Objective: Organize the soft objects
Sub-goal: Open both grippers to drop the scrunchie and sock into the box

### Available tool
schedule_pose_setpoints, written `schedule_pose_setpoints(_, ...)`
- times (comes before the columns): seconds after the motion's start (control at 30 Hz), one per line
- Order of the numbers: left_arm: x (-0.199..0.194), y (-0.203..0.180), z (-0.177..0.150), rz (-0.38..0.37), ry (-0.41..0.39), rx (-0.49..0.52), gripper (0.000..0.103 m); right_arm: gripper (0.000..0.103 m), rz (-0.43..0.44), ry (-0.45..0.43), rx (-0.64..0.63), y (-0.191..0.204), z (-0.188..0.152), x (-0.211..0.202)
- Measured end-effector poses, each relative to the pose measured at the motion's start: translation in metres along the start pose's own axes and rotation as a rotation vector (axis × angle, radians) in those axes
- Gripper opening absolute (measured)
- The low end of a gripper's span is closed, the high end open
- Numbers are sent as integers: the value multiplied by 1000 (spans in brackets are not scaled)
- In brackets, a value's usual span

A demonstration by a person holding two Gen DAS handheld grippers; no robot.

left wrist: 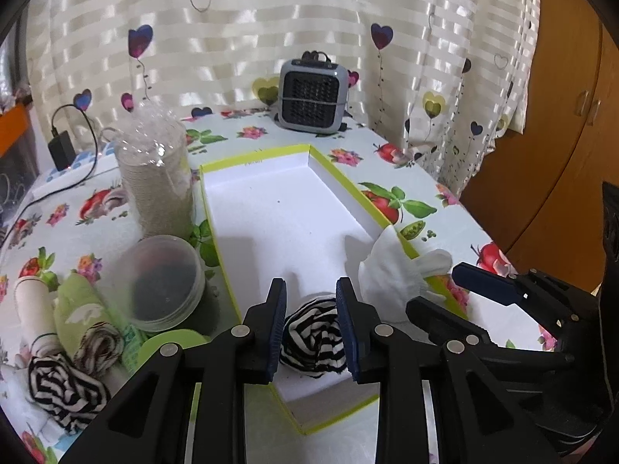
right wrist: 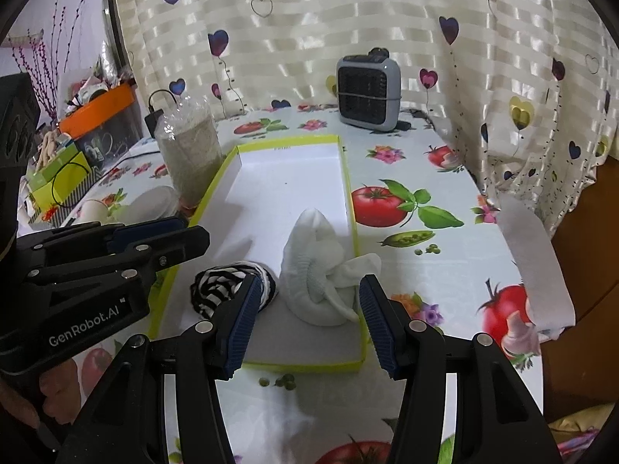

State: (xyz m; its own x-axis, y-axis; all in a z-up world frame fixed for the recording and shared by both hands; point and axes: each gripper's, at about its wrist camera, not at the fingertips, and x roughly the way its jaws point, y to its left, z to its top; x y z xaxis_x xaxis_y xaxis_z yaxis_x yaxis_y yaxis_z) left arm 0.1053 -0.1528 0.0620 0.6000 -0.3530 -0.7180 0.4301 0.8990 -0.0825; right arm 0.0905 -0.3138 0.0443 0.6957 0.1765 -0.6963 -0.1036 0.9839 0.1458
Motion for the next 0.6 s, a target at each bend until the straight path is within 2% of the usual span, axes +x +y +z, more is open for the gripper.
schedule_pose_setpoints(0.33,-44,3,-18,33,-53,-18,25,54,50,-46,-50,25,-13,-29)
schedule_pose_setpoints(0.6,-78,20,-44,85,-86,-97,25,56,103,-49,-107,51,-30,-40)
